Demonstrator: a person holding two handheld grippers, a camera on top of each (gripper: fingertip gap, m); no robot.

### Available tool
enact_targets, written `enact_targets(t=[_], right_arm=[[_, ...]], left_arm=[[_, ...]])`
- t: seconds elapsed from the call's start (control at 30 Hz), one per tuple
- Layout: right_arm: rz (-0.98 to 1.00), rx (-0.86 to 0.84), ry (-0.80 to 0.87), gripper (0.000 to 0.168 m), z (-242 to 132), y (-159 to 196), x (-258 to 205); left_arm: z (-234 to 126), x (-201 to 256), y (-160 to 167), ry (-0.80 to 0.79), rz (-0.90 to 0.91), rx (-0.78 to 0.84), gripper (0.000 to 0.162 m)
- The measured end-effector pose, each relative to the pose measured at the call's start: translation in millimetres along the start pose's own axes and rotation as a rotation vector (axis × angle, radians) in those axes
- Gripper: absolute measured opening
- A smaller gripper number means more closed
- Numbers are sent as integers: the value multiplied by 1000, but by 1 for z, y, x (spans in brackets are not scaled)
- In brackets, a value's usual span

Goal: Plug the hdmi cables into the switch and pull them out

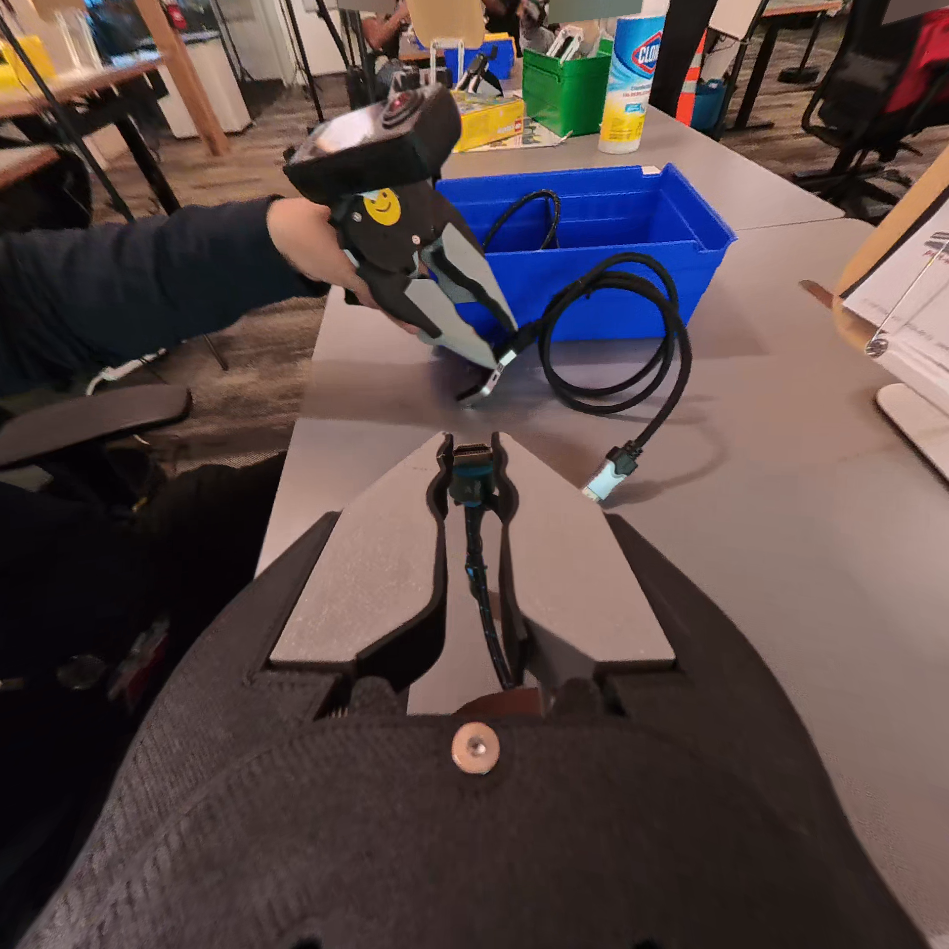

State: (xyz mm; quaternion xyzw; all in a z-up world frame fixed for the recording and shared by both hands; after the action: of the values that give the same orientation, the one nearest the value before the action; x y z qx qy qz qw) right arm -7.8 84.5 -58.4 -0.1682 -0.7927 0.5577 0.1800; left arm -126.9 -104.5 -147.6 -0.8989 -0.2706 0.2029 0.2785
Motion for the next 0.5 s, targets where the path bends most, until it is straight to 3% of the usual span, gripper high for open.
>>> enact_targets(t=[0.03,0.1,0.27,0.37,0.43,0.5], right_arm=[[14,4,-2,12,0,0,1],[21,7,7,12,-2,2,4],[23,5,58,12,-1,3,14],[17,19,56,12,5,1,12],[15,19,75,12,7,1,14],[18,22,105,13,10,2,19]], left_arm=[[2,-7,-2,-51,3,-13,36],[2,-17,-6,-139,6,-10,53],[4,-11,-16,-136,-23,50,54],[15,-21,-9,-232,-14,-13,55],[23,-22,-2,-249,-8,-47,63],[32,-18,2,-204,-47,-45,52]])
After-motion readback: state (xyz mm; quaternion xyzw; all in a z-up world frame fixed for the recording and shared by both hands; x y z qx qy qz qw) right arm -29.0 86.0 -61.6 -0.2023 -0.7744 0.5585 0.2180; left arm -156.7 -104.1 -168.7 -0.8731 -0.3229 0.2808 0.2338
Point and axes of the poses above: each gripper's, where its closed fingertips meet, z out along the fingers, y out of its underside, x = y × z across the jaws, the point moved 3 cm from there along -z, back along the fingers, and after that the axes turned 10 degrees about -z, right-handed, at the moved point
